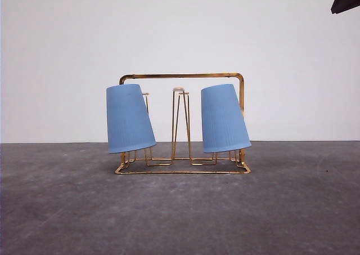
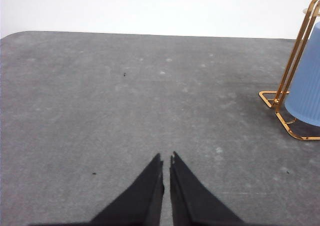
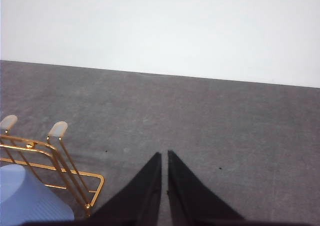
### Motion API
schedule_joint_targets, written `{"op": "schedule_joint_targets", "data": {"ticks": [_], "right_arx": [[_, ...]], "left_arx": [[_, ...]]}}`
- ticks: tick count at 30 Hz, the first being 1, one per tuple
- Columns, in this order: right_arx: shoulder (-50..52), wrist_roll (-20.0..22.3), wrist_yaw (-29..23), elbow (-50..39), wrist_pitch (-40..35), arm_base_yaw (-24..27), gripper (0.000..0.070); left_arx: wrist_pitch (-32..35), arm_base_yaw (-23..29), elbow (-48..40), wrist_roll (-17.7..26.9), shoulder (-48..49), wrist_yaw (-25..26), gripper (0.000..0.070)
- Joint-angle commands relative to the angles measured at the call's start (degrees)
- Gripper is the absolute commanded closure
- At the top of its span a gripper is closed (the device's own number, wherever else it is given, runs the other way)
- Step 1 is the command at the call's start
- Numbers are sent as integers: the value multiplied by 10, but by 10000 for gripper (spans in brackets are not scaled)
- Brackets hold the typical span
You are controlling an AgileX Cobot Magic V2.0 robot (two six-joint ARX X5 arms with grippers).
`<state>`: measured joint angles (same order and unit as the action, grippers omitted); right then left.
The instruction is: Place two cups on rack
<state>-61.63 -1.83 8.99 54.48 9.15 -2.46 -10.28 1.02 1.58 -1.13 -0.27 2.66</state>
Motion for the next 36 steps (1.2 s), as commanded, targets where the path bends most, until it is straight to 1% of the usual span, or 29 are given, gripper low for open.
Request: {"op": "schedule_joint_targets", "data": {"ticks": [1, 8, 11, 12, 14, 16, 19, 23, 30, 33, 36], "right_arx": [[-5, -5, 0, 8, -6, 0, 682], [-5, -5, 0, 8, -6, 0, 682], [11, 33, -5, 7, 5, 3, 682], [21, 37, -5, 6, 19, 5, 682], [49, 40, -7, 5, 76, 8, 682], [82, 39, -20, -6, 130, 8, 682], [145, 40, -45, -54, 161, 10, 682], [250, 40, -65, -158, 141, 21, 682], [450, 40, -67, -357, 53, 25, 682], [513, 39, -80, -423, 16, 24, 682], [560, 40, -80, -471, -6, 24, 682]], "left_arx": [[-3, 1, -9, -4, 0, -3, 696], [-3, 1, -9, -4, 0, -3, 697], [-3, 1, -9, -4, 0, -3, 697], [-3, 1, -9, -4, 0, -3, 697], [-3, 1, -9, -4, 0, -3, 697], [-3, 2, -9, -4, 0, -3, 697], [-3, 1, -9, -4, 0, -3, 697], [-3, 1, -9, -4, 0, -3, 697], [-3, 2, -9, -4, 0, -3, 697], [-3, 1, -9, -4, 0, -3, 697], [-3, 1, -9, -4, 0, -3, 697]]}}
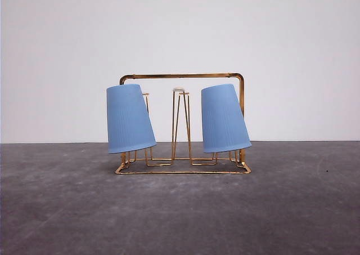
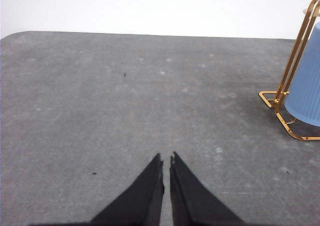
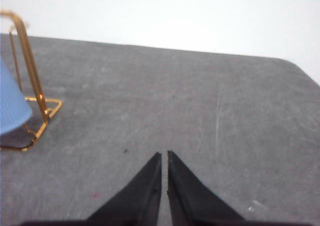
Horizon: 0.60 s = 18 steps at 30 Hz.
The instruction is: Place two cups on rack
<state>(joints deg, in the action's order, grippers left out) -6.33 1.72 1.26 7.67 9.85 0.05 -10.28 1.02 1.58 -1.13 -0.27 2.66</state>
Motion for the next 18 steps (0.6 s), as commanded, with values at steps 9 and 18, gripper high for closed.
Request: {"op": "schedule_joint_targets", "data": {"ticks": [9, 18], "right_arx": [[61, 2, -2, -70, -7, -1, 682], [61, 3, -2, -70, 4, 0, 682]], "left_arx": [[-3, 1, -9, -4, 0, -3, 697], [-4, 1, -9, -4, 0, -3, 697]]}}
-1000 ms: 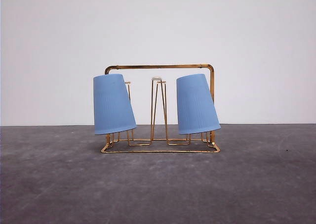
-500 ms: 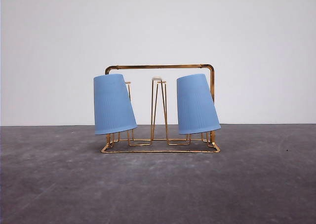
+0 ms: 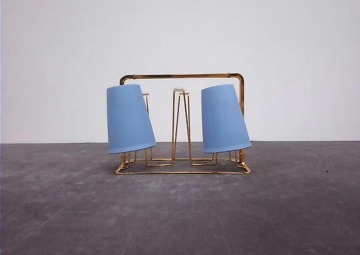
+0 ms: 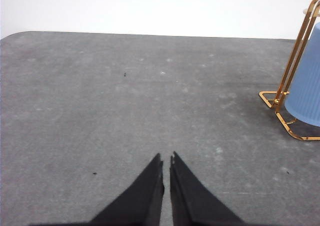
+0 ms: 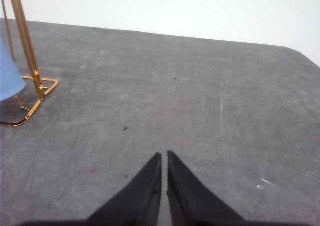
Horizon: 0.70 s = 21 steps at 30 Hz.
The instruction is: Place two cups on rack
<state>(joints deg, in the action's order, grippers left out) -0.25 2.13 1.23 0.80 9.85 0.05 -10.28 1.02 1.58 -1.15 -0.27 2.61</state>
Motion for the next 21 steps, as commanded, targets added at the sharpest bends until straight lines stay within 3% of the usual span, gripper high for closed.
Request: {"op": "schedule_joint_targets", "data": {"ticks": [1, 21], "right_arx": [[0, -2, -2, -1, 2, 0, 682], [0, -2, -2, -1, -10, 0, 682]], "left_arx": [[-4, 1, -9, -4, 0, -3, 697], [-4, 2, -9, -4, 0, -2, 697]]}}
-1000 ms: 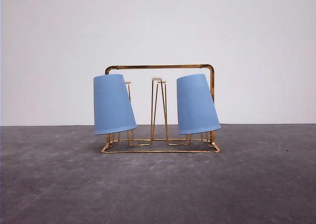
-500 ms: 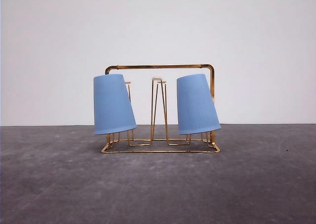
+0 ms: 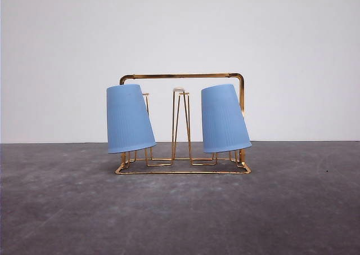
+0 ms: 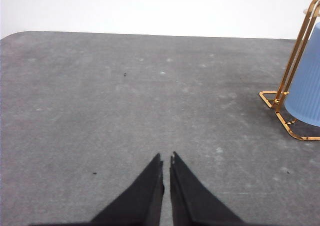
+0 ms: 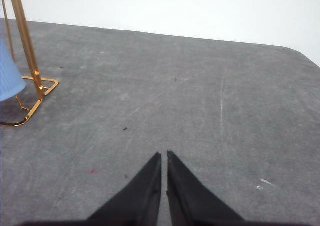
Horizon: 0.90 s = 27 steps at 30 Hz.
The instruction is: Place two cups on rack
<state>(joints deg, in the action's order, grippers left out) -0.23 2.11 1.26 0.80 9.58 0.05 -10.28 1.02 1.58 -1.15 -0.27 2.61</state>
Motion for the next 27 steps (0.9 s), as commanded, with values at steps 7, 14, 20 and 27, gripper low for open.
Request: {"op": "schedule_joint_targets", "data": {"ticks": [7, 14, 20, 27], "right_arx": [[0, -2, -2, -1, -7, 0, 682], [0, -2, -2, -1, -7, 0, 682], [0, -2, -2, -1, -7, 0, 682], [0, -2, -2, -1, -7, 0, 682]], "left_arx": [[-4, 1, -9, -4, 0, -2, 697], [-4, 2, -9, -4, 0, -3, 697], [-4, 2, -9, -4, 0, -3, 697], [-4, 1, -9, -4, 0, -2, 697]]}}
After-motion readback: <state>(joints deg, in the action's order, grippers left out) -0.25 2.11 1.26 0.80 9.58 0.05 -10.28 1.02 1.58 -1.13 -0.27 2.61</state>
